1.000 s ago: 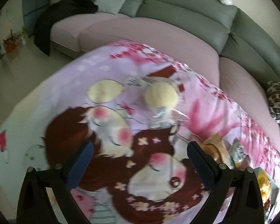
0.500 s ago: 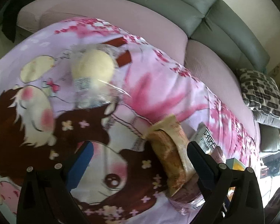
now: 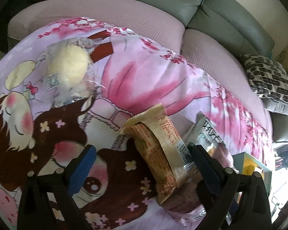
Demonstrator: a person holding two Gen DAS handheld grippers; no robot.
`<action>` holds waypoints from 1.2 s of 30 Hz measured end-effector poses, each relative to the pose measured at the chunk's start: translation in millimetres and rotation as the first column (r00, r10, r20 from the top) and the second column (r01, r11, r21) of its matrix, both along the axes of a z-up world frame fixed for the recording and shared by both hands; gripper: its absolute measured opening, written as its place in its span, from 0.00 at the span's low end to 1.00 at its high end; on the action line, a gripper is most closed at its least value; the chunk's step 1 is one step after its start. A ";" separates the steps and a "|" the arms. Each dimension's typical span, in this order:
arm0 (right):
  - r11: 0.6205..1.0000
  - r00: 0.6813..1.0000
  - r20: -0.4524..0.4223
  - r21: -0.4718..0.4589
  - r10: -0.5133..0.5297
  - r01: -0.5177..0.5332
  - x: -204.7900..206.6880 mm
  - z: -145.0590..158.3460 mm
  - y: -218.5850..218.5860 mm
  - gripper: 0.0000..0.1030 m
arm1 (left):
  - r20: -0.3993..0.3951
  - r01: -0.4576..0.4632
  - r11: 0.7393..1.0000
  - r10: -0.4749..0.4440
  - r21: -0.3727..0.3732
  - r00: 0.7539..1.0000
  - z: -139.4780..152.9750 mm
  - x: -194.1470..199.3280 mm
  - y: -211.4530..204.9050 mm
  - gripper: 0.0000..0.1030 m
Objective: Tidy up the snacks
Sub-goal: 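Grasp the tan bread bag with the left tool while the right tool grasps the pink wafer bag, then carry the tan bread bag and pink wafer bag over the tray with both tools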
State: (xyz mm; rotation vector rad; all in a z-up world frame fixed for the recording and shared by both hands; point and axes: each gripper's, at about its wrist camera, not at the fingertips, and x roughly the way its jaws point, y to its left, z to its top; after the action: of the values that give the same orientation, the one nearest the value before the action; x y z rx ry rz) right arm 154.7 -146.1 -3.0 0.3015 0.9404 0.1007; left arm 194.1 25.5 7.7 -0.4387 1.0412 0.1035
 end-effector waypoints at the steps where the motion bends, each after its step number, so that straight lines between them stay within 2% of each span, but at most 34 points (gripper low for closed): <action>1: 1.000 1.000 -0.001 0.002 -0.001 0.001 -0.1 -0.1 -0.4 0.72 | -0.001 -0.003 1.000 0.003 0.009 1.000 0.6 -0.6 0.9 0.97; 7: 1.000 1.000 -0.007 0.011 -0.009 0.009 -0.5 0.2 -3.7 0.72 | -0.035 -0.045 0.991 0.050 0.124 0.998 5.0 -7.1 13.4 0.97; 11: 1.000 1.000 -0.009 0.020 -0.012 0.012 -1.7 0.2 -5.8 0.71 | -0.032 -0.064 0.991 0.068 0.114 0.997 5.4 -10.8 24.0 0.97; 15: 0.999 1.000 -0.008 0.041 -0.004 0.004 -1.7 -0.3 -5.9 0.57 | -0.036 -0.049 0.989 0.055 0.140 0.998 5.2 -10.5 20.1 0.97; 19: 0.999 1.000 -0.003 0.043 0.000 0.000 -2.5 0.9 -5.6 0.51 | -0.046 -0.008 0.993 0.014 0.121 0.999 1.3 -7.4 9.7 0.92; 21: 0.998 1.000 0.000 0.057 0.005 -0.005 -3.1 2.4 -6.7 0.48 | -0.040 0.011 0.995 -0.007 0.097 0.999 0.4 -6.1 6.2 0.78; 24: 0.998 1.000 -0.001 0.068 0.013 -0.013 -3.9 2.7 -6.9 0.45 | -0.027 0.038 0.997 -0.036 0.067 0.999 0.9 -6.1 0.9 0.62; 25: 0.997 1.000 0.000 0.071 0.015 -0.015 -4.4 3.0 -6.9 0.44 | -0.024 0.046 0.997 -0.045 0.066 0.999 1.2 -6.3 -0.9 0.59; 27: 0.997 1.000 0.006 0.081 0.019 -0.019 -5.5 5.0 -7.4 0.43 | -0.016 0.057 0.997 -0.056 0.050 0.998 1.7 -6.7 -2.8 0.44; 28: 0.996 1.000 0.009 0.084 0.020 -0.021 -5.7 6.0 -7.6 0.42 | -0.008 0.061 0.998 -0.061 0.029 0.998 2.5 -7.2 -3.0 0.40; 36: 0.993 0.999 0.044 0.117 0.006 -0.011 -10.9 18.5 -18.3 0.42 | 0.013 0.049 0.998 -0.050 0.044 0.999 12.5 -13.9 -6.5 0.36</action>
State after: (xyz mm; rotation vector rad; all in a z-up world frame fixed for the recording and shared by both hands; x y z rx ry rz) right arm 143.8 -164.4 15.5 0.4027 0.8937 0.1706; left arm 180.2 19.0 20.2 -0.3731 1.0333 0.0786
